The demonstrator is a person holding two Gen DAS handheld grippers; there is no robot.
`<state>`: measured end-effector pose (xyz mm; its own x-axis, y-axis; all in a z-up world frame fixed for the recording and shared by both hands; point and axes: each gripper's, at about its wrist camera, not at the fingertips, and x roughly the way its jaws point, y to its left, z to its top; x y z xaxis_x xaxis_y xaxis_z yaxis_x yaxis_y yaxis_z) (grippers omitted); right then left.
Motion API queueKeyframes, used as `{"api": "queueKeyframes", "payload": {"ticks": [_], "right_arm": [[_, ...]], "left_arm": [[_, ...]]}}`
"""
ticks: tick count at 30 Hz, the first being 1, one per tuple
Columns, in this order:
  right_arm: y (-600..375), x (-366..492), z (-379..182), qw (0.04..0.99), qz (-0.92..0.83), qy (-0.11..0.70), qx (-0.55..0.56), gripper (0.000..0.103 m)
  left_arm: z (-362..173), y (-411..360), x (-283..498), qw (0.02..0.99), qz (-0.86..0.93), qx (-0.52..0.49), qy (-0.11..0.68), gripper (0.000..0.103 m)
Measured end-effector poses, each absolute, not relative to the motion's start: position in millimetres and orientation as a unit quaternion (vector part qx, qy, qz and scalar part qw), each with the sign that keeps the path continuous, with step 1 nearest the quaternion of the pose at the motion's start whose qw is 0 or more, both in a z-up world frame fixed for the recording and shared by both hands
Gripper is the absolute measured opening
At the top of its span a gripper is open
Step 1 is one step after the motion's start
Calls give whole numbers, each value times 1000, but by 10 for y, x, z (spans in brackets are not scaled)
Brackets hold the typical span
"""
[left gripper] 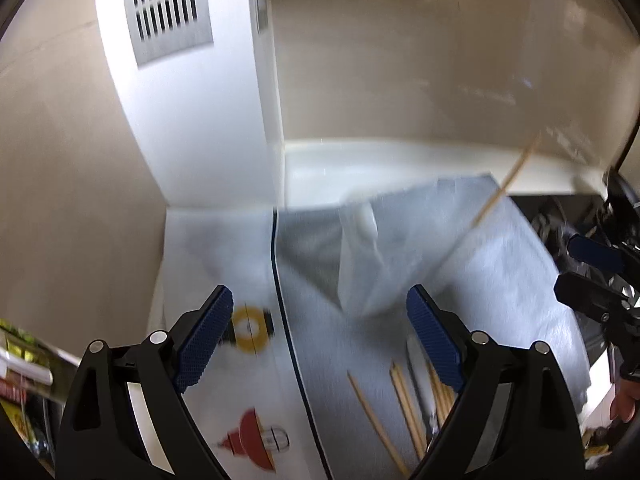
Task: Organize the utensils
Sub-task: 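Move the right gripper down toward the loose chopsticks and white knife, then grasp the white knife handle with the left gripper while the right gripper grasps a chopstick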
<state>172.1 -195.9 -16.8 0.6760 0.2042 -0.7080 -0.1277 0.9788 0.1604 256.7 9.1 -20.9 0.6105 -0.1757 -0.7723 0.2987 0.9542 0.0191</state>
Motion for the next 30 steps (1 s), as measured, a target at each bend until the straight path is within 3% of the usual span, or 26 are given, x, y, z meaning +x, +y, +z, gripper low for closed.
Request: {"api": "queueKeyframes", "payload": {"ticks": [9, 17, 23, 30], "right_arm": [[-2001, 1554, -848, 871, 66, 482, 67, 65], [-1925, 1716, -1472, 817, 69, 565, 85, 13], [-1746, 1879, -1688, 799, 70, 592, 74, 12], [-1351, 1887, -1710, 810, 44, 581, -65, 12]], "left_arm": [[-678, 315, 2285, 864, -94, 64, 490, 86], [-954, 438, 2138, 848, -62, 71, 522, 86], [-1009, 464, 2136, 845, -56, 64, 528, 86], [-1003, 484, 2113, 846, -54, 61, 526, 86]]}}
